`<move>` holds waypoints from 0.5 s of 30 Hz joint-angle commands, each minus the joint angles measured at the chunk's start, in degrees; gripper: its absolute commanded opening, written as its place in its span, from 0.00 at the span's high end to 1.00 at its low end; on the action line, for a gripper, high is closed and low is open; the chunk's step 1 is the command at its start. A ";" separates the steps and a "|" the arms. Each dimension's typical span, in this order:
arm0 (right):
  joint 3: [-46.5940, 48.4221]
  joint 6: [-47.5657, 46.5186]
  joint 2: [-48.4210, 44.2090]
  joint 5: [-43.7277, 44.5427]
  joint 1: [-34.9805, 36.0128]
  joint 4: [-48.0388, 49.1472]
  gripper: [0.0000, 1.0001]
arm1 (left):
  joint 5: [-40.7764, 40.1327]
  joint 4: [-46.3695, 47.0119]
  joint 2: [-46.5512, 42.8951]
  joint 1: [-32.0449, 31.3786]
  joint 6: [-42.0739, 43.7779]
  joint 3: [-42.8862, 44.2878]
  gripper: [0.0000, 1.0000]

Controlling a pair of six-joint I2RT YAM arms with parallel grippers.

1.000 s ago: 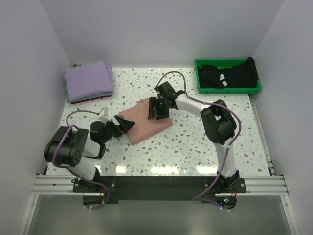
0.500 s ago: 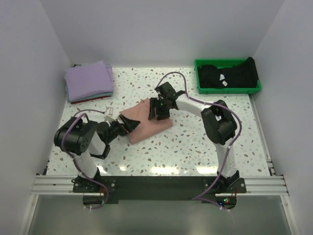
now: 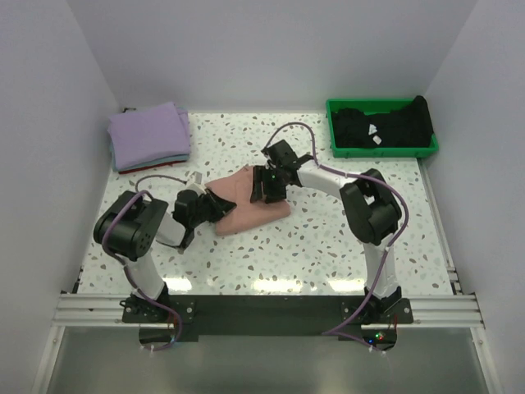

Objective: Fold and stack the t-shirts
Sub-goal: Neatly place the folded tshirt to the corner

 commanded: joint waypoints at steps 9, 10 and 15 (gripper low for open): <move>-5.29 -2.46 -7.42 2.19 0.81 -6.15 0.38 | -9.44 -57.34 0.78 1.77 23.55 25.73 1.00; -5.65 -2.81 -8.81 2.62 0.81 -6.59 0.38 | -10.14 -61.47 1.32 1.85 27.22 28.45 1.00; -8.46 -2.82 -12.86 3.68 0.81 -8.43 0.38 | -14.45 -78.98 4.04 1.85 34.37 43.85 1.00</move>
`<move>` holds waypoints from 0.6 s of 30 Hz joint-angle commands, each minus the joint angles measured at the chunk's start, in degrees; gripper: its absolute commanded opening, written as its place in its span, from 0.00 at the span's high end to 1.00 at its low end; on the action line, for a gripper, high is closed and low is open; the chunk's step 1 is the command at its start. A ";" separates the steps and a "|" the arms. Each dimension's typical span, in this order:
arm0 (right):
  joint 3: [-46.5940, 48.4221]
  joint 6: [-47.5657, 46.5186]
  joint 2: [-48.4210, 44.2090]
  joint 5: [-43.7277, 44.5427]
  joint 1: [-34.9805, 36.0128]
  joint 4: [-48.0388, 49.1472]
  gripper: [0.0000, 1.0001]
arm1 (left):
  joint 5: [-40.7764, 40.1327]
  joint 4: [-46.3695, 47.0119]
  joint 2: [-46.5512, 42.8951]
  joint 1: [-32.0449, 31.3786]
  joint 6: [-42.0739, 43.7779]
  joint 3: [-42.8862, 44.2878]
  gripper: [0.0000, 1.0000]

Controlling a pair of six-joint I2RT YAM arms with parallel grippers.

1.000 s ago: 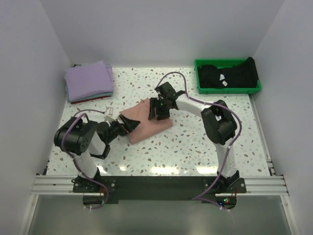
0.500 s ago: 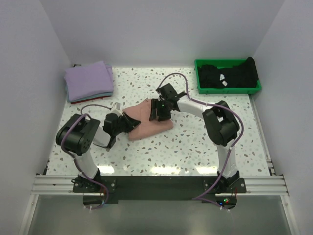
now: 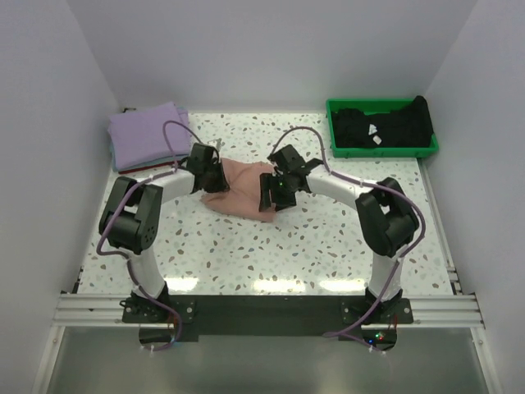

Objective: Fold and stack the t-shirts
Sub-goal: Neatly place the folded tshirt to the corner

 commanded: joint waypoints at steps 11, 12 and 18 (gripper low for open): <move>-4.56 -1.57 -10.74 2.53 0.18 -6.50 0.38 | -25.75 -33.50 4.41 1.00 23.93 23.66 1.00; -4.74 -1.66 -10.92 2.62 0.26 -6.59 0.38 | -26.89 -33.59 4.59 1.00 24.55 24.46 1.00; -6.32 -1.66 -11.27 2.53 0.26 -6.42 0.38 | -27.96 -33.33 4.33 1.00 28.68 30.00 1.00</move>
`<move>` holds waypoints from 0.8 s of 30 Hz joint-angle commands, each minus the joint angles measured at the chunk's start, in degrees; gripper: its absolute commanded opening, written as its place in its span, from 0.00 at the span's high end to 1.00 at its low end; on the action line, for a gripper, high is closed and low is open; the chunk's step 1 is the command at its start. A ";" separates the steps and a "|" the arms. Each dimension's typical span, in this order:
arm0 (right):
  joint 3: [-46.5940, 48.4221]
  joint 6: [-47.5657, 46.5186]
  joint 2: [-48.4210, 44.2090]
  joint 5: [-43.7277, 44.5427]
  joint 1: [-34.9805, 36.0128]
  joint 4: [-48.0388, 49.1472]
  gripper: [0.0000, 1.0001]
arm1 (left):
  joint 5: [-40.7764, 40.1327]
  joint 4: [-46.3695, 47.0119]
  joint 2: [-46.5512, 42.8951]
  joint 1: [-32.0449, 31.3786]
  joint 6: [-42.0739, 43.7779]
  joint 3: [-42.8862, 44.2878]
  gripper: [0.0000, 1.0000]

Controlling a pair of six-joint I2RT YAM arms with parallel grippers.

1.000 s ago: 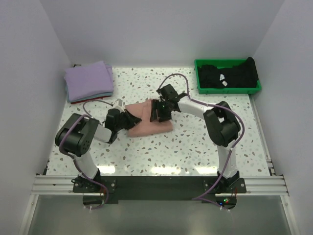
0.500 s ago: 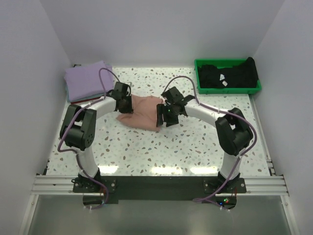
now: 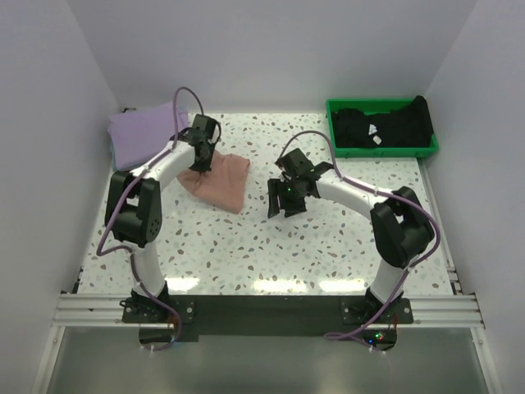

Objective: Fold and stack the t-shirts
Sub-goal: Neatly place the folded tshirt to the corner

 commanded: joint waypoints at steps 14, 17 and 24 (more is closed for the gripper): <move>-5.03 -0.92 -4.83 1.42 0.26 -1.37 0.38 | -2.95 -8.45 8.24 2.82 10.38 32.75 1.00; -6.00 -0.92 -6.06 1.77 0.27 -1.63 0.38 | -1.20 -11.09 10.63 3.79 11.08 40.23 1.00; -9.42 -0.74 -8.96 2.56 0.18 -2.25 0.38 | 4.43 -11.88 11.95 6.60 12.13 48.41 1.00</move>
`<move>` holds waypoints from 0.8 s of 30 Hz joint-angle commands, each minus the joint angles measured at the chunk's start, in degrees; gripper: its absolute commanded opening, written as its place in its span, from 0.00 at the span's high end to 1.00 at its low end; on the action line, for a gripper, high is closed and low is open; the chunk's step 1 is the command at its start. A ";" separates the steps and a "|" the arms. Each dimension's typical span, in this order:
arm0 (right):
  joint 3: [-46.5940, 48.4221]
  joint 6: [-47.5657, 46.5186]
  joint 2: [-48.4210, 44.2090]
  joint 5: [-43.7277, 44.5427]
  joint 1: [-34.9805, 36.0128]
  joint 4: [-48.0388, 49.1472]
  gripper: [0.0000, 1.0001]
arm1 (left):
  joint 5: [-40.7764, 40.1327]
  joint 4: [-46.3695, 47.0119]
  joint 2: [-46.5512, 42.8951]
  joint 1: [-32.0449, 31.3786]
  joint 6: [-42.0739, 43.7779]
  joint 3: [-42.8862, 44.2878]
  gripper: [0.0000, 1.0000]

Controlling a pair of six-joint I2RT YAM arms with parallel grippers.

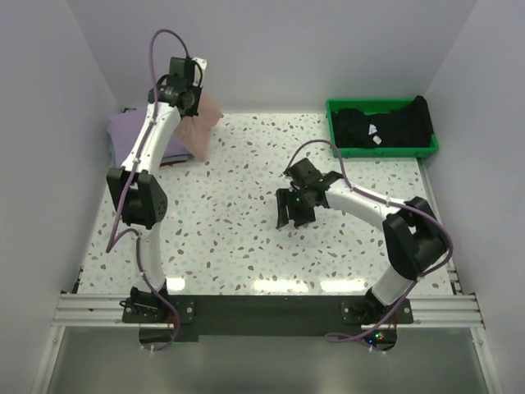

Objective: Fold and stack the t-shirts
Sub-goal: Neatly place the folded tshirt to the corner

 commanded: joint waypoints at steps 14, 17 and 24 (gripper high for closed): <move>-6.37 2.20 -7.12 0.98 0.18 -0.28 0.38 | 13.08 1.04 -2.33 8.26 -1.08 7.03 1.00; -6.72 2.20 -8.00 1.07 0.18 -0.37 0.38 | 13.60 1.39 -2.86 9.92 -1.17 6.06 1.00; -8.30 2.99 -9.41 1.16 0.18 -0.37 0.38 | 16.76 2.18 -2.86 13.97 -2.13 2.82 1.00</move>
